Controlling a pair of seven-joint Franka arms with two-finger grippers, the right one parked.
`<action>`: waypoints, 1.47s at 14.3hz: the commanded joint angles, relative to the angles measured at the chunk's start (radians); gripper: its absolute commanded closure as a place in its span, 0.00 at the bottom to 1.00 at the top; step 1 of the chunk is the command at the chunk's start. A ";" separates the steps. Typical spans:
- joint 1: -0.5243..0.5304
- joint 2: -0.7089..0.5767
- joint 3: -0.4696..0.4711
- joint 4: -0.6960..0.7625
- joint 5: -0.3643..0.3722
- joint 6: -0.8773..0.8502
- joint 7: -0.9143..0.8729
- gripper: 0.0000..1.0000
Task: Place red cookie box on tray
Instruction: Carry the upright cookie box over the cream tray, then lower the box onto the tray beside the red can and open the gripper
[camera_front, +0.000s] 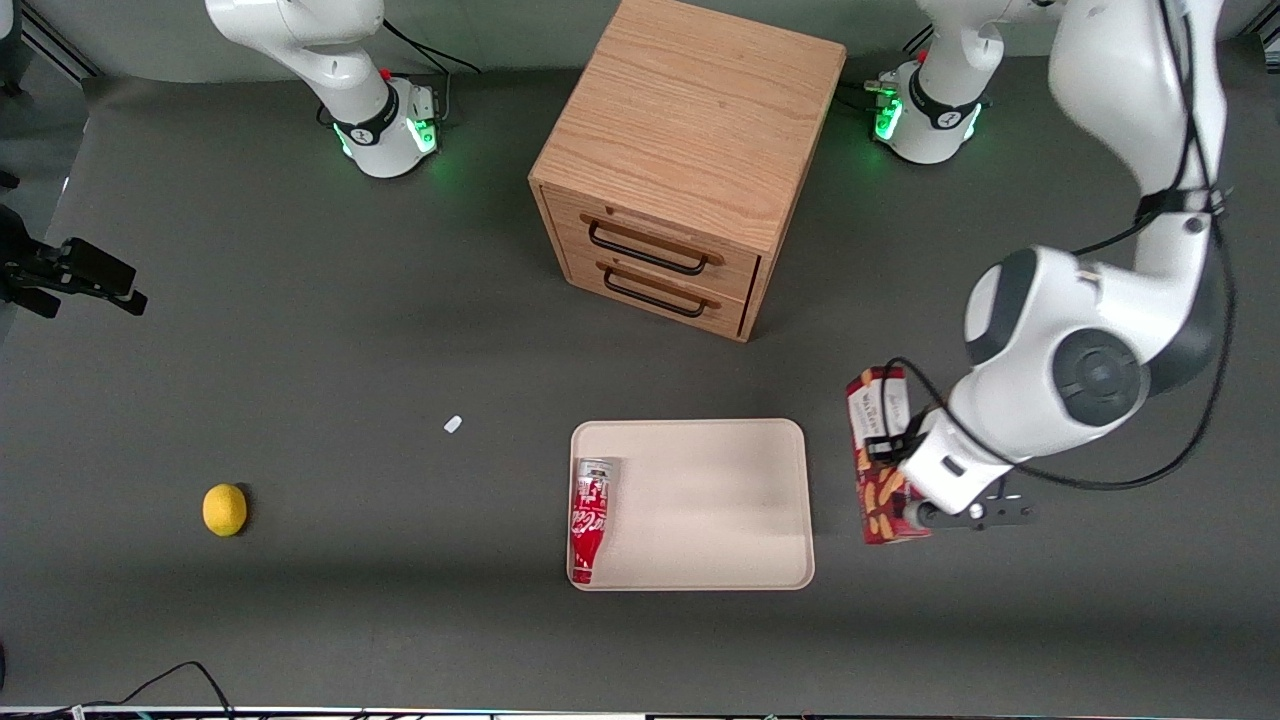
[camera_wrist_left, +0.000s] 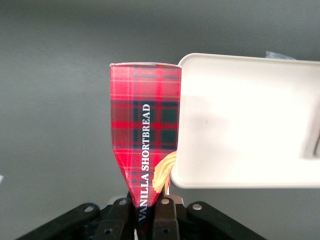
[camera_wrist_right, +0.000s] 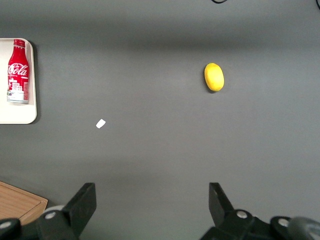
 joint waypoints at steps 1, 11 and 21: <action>-0.067 0.104 0.005 0.057 0.088 0.073 -0.139 1.00; -0.130 0.252 0.005 0.052 0.161 0.245 -0.170 1.00; -0.133 0.232 0.005 0.022 0.251 0.314 -0.174 0.00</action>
